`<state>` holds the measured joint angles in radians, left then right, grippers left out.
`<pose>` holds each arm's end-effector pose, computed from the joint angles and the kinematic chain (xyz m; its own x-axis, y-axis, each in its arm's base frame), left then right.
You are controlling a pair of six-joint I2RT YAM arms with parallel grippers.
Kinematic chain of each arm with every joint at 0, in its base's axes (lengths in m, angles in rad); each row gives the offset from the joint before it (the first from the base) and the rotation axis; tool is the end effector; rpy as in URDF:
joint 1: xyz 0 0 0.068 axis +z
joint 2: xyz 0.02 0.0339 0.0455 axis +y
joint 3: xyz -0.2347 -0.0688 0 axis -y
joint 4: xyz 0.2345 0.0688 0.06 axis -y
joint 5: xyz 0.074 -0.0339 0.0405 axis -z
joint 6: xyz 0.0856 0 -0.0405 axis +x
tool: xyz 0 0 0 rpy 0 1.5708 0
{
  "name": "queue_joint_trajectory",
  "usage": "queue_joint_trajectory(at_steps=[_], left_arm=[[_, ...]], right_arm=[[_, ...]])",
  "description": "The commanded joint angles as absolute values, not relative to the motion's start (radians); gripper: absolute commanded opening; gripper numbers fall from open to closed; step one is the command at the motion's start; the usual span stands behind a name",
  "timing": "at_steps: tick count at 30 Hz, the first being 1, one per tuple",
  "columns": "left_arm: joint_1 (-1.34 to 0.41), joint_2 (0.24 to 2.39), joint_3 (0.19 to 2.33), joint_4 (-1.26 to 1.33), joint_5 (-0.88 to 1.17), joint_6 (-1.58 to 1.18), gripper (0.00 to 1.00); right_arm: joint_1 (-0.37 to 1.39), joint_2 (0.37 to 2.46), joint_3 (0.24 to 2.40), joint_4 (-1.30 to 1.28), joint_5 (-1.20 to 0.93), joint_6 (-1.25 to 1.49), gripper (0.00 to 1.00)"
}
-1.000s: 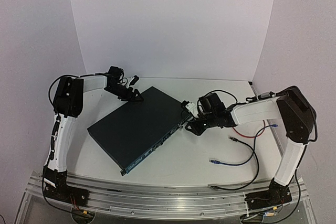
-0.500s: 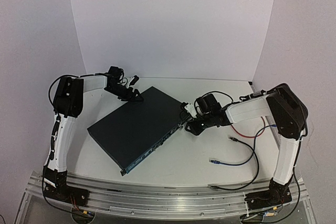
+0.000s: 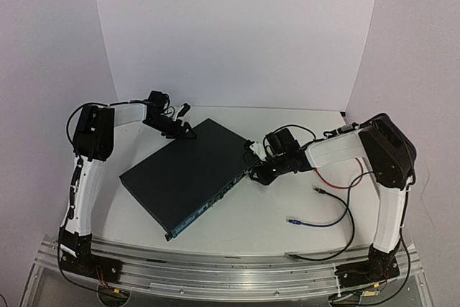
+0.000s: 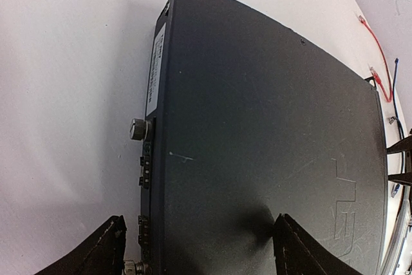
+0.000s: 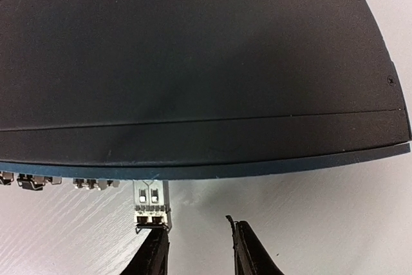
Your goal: Insert the plug into the switch port
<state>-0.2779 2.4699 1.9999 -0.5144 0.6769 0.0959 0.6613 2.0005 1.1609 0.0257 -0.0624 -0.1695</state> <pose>0.4833 -0.1936 0.0896 -0.7449 0.2901 -0.6008 0.6213 0.6296 -0.4664 0.3349 0.2674 0.0765 -0.4564 -0.5685 -0.6845 -0.7343 0.6751 -0.0711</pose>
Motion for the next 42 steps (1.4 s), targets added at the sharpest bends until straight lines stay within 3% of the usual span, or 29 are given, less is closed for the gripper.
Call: queue_joint_trajectory(at_steps=[1,23,42], left_arm=[[-0.328,2.465,1.976,-0.566,0.740,0.081,0.77],[-0.328,2.473,1.973,-0.565,0.754,0.069,0.77],[-0.342,2.486,1.978,-0.586,0.746,0.081,0.77]], right_arm=[[0.657,2.019,1.212,0.028,-0.124,-0.139,0.32],[0.657,2.095,1.304,0.108,-0.088,-0.060,0.29],[0.657,2.166,1.475,0.015,-0.132,-0.052,0.28]])
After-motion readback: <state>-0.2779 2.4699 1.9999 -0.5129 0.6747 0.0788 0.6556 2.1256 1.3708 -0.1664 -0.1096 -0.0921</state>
